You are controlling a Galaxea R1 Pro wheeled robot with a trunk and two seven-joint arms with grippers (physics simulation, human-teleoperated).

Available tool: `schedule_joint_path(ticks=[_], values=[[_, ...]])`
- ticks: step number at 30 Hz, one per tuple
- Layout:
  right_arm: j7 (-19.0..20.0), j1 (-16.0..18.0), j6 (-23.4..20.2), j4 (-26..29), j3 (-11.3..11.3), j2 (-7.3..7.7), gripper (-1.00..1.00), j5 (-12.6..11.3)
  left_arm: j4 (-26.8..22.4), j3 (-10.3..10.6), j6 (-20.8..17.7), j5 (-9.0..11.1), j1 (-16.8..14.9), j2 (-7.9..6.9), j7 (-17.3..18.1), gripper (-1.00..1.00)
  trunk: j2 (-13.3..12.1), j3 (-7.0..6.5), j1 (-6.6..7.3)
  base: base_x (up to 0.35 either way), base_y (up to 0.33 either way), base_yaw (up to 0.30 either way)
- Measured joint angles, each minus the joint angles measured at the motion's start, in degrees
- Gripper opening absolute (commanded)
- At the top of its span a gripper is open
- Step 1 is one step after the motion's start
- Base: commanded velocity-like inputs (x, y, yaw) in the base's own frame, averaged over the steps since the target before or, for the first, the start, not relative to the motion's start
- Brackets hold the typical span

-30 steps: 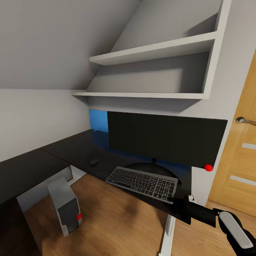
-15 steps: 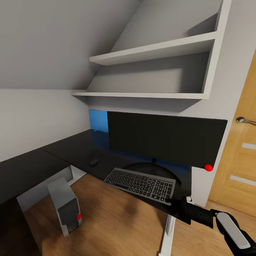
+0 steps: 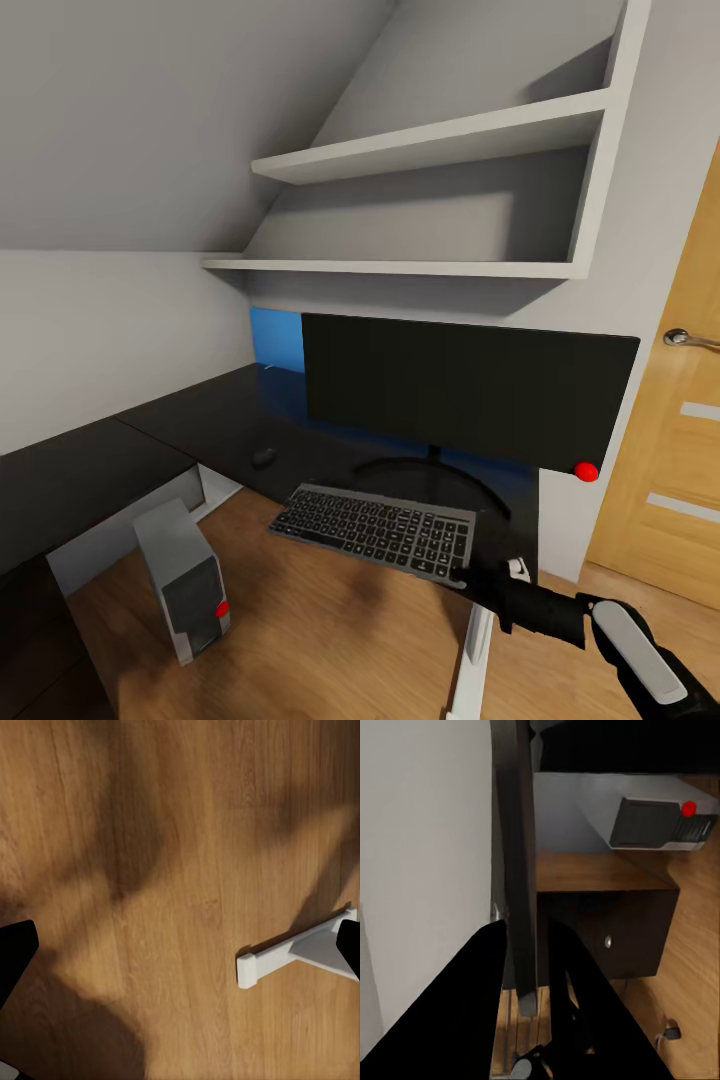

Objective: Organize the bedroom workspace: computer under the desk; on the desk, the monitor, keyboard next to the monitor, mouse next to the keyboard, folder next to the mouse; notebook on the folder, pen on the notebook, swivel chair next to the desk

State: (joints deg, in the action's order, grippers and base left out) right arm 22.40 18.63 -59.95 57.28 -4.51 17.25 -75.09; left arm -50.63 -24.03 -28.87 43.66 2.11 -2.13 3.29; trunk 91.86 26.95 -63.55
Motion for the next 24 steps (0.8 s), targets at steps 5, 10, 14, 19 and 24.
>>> schedule_joint_path(ticks=[5,10,14,19,24], values=[[0.7,0.1,0.0,0.0,-1.3,0.0,-1.0,0.0,0.0,0.0,0.1,0.0,0.0,0.0,0.0,1.0,0.0,0.0,0.0,0.0,0.0,0.0],[1.1,0.0,0.0,0.0,-1.1,-0.01,-1.0,0.6,0.0,0.0,0.1,0.0,0.0,0.0,0.0,1.0,0.0,0.0,0.0,0.0,0.0,0.0],[1.6,0.0,0.0,-0.9,-0.6,0.0,-1.0,0.6,0.0,0.0,0.2,-0.1,0.0,0.07,0.0,1.0,0.0,0.0,0.0,0.0,0.0,0.0],[2.6,0.1,0.0,-3.2,1.2,0.0,-1.0,0.5,0.0,0.0,1.5,0.0,0.0,0.08,0.1,1.0,0.0,0.0,0.0,0.0,0.0,0.0],[1.8,0.1,0.9,-3.9,4.3,0.1,-1.0,0.8,0.0,0.1,1.8,0.0,0.0,0.28,0.2,1.0,0.0,0.01,0.02,0.095,0.052,0.0]])
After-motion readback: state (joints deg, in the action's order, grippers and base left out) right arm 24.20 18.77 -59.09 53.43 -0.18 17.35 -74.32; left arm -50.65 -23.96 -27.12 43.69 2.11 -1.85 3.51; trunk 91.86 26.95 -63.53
